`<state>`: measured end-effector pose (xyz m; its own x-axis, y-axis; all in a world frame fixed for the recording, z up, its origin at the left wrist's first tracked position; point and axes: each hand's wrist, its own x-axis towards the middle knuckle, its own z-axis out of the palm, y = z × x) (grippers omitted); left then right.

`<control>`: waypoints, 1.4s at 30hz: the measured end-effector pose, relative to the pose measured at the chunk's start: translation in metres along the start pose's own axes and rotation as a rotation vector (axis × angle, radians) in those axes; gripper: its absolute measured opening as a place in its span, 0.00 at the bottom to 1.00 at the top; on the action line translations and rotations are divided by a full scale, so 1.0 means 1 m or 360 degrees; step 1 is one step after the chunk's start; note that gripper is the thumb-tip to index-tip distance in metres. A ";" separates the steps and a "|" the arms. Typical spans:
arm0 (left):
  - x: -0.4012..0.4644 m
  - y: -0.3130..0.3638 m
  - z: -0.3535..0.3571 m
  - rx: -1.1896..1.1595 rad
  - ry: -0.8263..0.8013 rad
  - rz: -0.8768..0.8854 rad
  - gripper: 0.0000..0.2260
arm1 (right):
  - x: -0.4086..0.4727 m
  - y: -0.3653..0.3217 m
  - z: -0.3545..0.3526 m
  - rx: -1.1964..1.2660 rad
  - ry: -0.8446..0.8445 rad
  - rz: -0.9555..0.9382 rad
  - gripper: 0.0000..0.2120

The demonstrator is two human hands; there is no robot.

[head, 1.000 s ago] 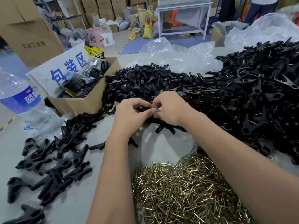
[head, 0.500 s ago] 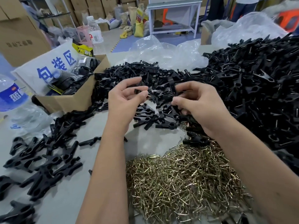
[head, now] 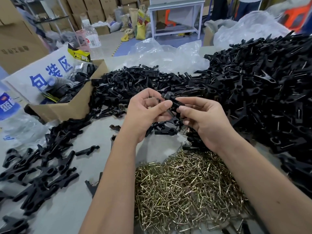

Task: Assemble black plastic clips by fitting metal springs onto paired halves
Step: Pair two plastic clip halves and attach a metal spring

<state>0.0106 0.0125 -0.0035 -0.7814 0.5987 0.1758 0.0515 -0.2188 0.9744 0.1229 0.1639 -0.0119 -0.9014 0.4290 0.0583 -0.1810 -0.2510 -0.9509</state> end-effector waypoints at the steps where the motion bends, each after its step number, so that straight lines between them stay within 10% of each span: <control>1: 0.000 0.000 0.000 0.0015 -0.0009 0.0001 0.11 | 0.000 0.001 -0.001 -0.0067 0.0008 -0.0030 0.10; 31: 0.001 0.001 0.001 0.0317 0.0061 0.0198 0.21 | 0.002 0.007 -0.005 -0.0174 -0.0027 -0.0102 0.05; 42: -0.003 0.005 -0.006 0.0016 -0.0274 -0.0032 0.17 | 0.004 -0.008 -0.016 -0.0092 -0.0126 0.0167 0.05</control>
<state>0.0099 0.0050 -0.0001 -0.6643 0.7262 0.1769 0.0438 -0.1985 0.9791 0.1269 0.1815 -0.0085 -0.9428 0.3326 -0.0207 -0.0632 -0.2393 -0.9689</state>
